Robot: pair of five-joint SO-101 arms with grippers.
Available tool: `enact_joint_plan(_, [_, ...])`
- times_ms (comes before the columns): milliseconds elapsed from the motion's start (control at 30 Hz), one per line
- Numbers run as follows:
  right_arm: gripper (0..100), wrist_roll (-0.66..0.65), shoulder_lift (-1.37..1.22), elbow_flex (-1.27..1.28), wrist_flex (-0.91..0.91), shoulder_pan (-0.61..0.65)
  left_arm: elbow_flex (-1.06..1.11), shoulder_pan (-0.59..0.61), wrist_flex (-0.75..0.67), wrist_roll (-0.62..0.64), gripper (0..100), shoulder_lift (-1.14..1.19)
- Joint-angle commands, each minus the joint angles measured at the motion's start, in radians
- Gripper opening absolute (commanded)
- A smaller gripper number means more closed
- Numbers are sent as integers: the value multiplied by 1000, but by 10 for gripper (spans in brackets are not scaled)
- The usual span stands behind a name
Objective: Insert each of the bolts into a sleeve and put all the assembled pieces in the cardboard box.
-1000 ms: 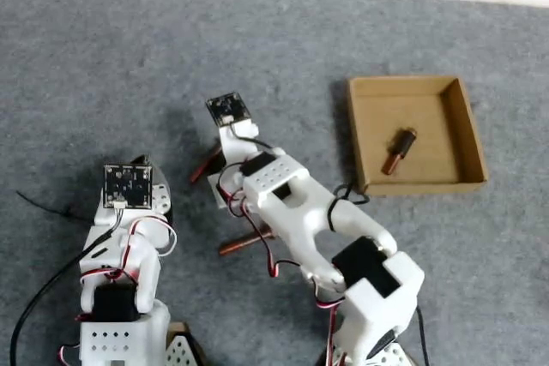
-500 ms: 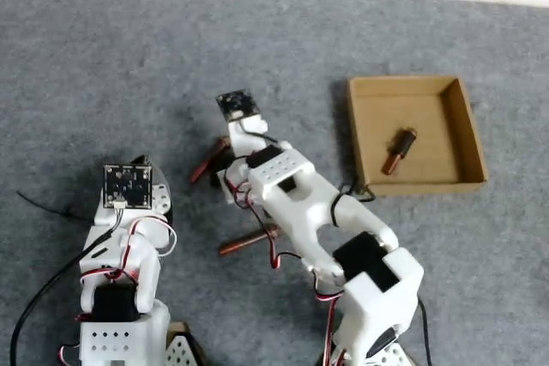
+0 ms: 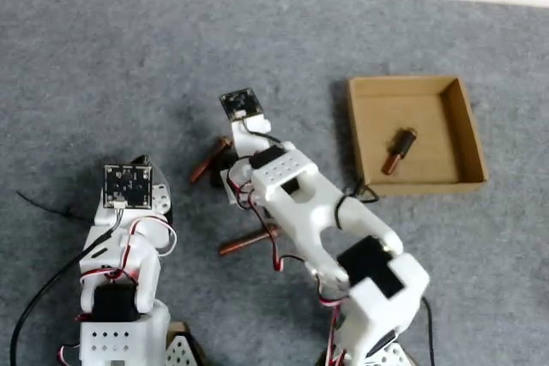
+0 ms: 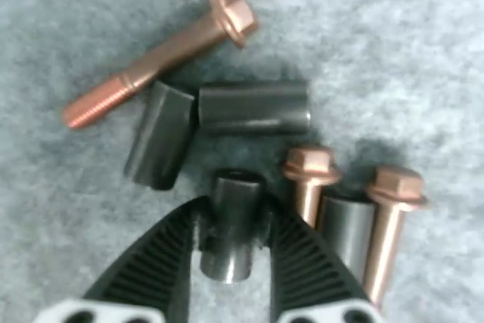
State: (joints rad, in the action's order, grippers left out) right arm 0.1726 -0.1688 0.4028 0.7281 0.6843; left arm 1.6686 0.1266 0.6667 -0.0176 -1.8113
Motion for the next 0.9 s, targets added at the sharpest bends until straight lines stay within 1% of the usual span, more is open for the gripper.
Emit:
enact_joint_plan(0, [4, -5, 150, 76, -70, -10, -5, 10, -23, 8, 10, -13])
enact_joint_plan(167, [4, -9, 331, 271, -229, -12, -5, 10, -23, 8, 10, -13])
enact_joint_plan(300, [4, -121, 476, 414, -326, -8, -5, 10, -23, 8, 10, -13])
enact_joint_plan(367, [4, -144, 544, 486, -378, -12, -5, 10, -23, 8, 10, -13])
enact_joint_plan(467, [4, -144, 641, 584, -447, -27, -5, 10, -23, 8, 10, -13])
enact_joint_plan(633, [4, -144, 769, 691, -507, -71, -5, 10, -23, 8, 10, -13])
enact_joint_plan(867, [4, -144, 888, 789, -516, -160, -5, 10, -23, 6, 10, -13])
